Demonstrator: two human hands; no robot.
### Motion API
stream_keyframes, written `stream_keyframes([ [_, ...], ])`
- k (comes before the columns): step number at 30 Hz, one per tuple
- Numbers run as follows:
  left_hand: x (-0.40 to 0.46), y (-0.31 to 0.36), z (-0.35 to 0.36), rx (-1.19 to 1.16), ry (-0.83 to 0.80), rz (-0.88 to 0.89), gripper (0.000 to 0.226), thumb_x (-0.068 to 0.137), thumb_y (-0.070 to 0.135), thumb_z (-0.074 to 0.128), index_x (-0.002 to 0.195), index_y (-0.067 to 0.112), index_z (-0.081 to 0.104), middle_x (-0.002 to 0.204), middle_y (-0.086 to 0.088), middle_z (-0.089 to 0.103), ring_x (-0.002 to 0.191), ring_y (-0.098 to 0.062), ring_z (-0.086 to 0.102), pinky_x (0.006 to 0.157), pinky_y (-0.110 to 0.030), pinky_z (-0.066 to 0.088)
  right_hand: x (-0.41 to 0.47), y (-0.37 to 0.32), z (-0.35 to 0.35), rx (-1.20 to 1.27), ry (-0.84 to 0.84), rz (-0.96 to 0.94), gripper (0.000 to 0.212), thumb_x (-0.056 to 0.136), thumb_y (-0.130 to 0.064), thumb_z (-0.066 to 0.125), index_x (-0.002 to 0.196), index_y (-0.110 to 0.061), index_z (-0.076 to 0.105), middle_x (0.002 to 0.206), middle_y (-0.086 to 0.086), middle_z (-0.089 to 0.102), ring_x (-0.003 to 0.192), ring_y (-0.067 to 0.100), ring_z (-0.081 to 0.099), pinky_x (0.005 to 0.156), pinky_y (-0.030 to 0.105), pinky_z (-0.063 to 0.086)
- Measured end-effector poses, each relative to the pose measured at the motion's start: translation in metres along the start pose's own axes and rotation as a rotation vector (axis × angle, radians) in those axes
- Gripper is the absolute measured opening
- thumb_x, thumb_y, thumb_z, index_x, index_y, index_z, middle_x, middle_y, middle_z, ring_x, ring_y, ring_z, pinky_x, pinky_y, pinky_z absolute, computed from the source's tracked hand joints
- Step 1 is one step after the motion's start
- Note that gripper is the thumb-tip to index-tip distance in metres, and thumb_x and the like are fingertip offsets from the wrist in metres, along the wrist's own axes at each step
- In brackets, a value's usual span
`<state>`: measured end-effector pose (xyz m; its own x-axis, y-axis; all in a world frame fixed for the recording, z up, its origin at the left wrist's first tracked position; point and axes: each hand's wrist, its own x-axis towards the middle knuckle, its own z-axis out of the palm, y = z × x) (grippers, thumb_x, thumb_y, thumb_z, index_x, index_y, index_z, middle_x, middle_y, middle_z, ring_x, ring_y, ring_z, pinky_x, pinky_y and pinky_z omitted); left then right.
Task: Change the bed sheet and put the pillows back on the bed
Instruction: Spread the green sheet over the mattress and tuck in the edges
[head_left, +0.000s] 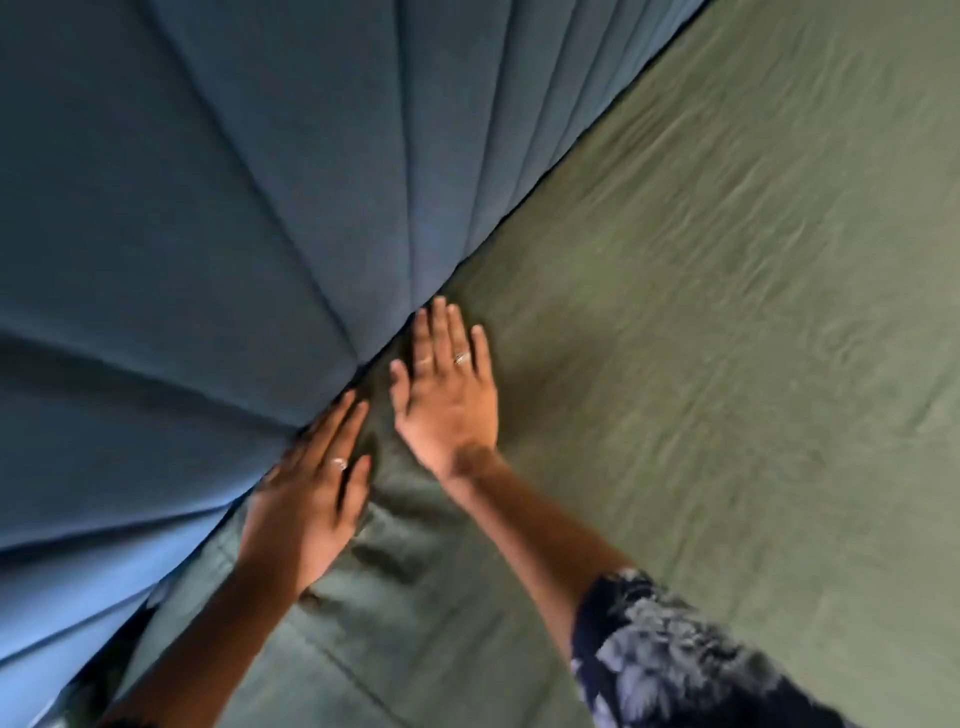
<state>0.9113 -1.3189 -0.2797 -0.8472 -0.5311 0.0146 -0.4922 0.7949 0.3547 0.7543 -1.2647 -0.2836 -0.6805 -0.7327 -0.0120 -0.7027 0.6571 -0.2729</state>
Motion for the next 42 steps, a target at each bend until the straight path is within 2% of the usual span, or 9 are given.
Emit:
stream_keyframes([
  [5,-0.081,-0.032,-0.017,-0.049,0.033,-0.067,0.048,0.098,0.023,0.032,0.138,0.002,0.048,0.145,-0.010,0.046,0.130,-0.025,0.048,0.106,-0.042,0.040,-0.087,-0.079,0.016,0.064,-0.095,-0.108,0.063,0.097,-0.041,0.027,0.146,-0.003,0.033,0.156,0.013,0.025,0.147,0.021,0.017,0.119,0.042,0.013],
  [9,-0.132,-0.034,-0.028,0.012,0.010,-0.295,0.050,0.098,0.032,0.030,0.144,0.016,0.043,0.148,0.000,0.043,0.128,-0.021,0.046,0.098,-0.045,0.041,-0.102,-0.069,-0.001,0.250,-0.115,-0.261,0.055,0.097,-0.037,0.029,0.140,-0.006,0.046,0.152,0.012,0.035,0.142,0.023,0.029,0.116,0.040,0.023],
  [14,-0.165,-0.036,-0.033,-0.380,0.061,-1.097,0.060,0.097,0.049,0.036,0.123,0.000,0.058,0.127,-0.030,0.055,0.117,-0.047,0.051,0.101,-0.052,0.040,-0.128,-0.031,-0.006,0.032,0.026,0.104,0.063,0.099,-0.045,0.027,0.146,-0.004,0.034,0.156,0.015,0.025,0.145,0.027,0.022,0.116,0.045,0.024],
  [16,-0.167,-0.037,-0.037,-0.492,0.057,-1.208,0.060,0.097,0.050,0.039,0.122,-0.001,0.059,0.129,-0.031,0.053,0.120,-0.046,0.048,0.104,-0.050,0.036,-0.159,-0.054,0.007,-0.027,0.000,0.046,0.064,0.100,-0.044,0.029,0.148,-0.003,0.030,0.156,0.017,0.023,0.145,0.027,0.020,0.116,0.045,0.023],
  [26,-0.171,-0.049,-0.065,-0.710,-0.150,-1.178,0.065,0.101,0.050,0.027,0.144,0.002,0.038,0.150,-0.021,0.035,0.140,-0.030,0.030,0.114,-0.030,0.015,-0.218,-0.108,0.003,0.234,-0.172,-0.466,0.054,0.099,-0.039,0.040,0.147,-0.013,0.037,0.156,0.006,0.027,0.143,0.016,0.027,0.113,0.040,0.028],
  [28,-0.182,-0.048,-0.065,-0.706,-0.207,-1.172,0.068,0.100,0.053,0.029,0.144,0.002,0.039,0.150,-0.020,0.036,0.140,-0.029,0.031,0.113,-0.028,0.017,-0.219,-0.080,-0.007,0.200,-0.048,-0.349,0.053,0.099,-0.039,0.038,0.145,-0.012,0.040,0.154,0.008,0.031,0.141,0.020,0.032,0.113,0.040,0.029],
  [31,-0.205,-0.043,-0.052,-0.799,-0.313,-1.166,0.114,0.067,0.094,0.032,0.145,0.011,0.041,0.147,-0.012,0.043,0.136,-0.028,0.039,0.117,-0.036,0.025,-0.239,-0.052,-0.008,0.051,0.058,0.033,0.061,0.098,-0.044,0.034,0.144,-0.004,0.039,0.153,0.017,0.030,0.139,0.029,0.034,0.109,0.049,0.034],
  [34,-0.222,-0.049,-0.022,-0.773,-0.283,-1.192,0.130,0.046,0.101,0.037,0.142,0.014,0.046,0.143,-0.007,0.049,0.131,-0.027,0.046,0.113,-0.040,0.034,-0.281,-0.071,0.013,-0.031,0.028,-0.019,0.064,0.099,-0.044,0.035,0.147,-0.001,0.032,0.154,0.019,0.025,0.143,0.030,0.026,0.113,0.048,0.029],
  [42,-0.233,-0.011,-0.039,-0.659,-0.249,-1.096,0.094,0.086,0.078,0.027,0.147,0.007,0.037,0.149,-0.018,0.039,0.137,-0.033,0.037,0.116,-0.039,0.025,-0.332,-0.087,0.005,0.356,-0.157,-0.526,0.057,0.100,-0.042,0.031,0.148,-0.011,0.034,0.155,0.009,0.029,0.143,0.018,0.027,0.115,0.041,0.027],
])
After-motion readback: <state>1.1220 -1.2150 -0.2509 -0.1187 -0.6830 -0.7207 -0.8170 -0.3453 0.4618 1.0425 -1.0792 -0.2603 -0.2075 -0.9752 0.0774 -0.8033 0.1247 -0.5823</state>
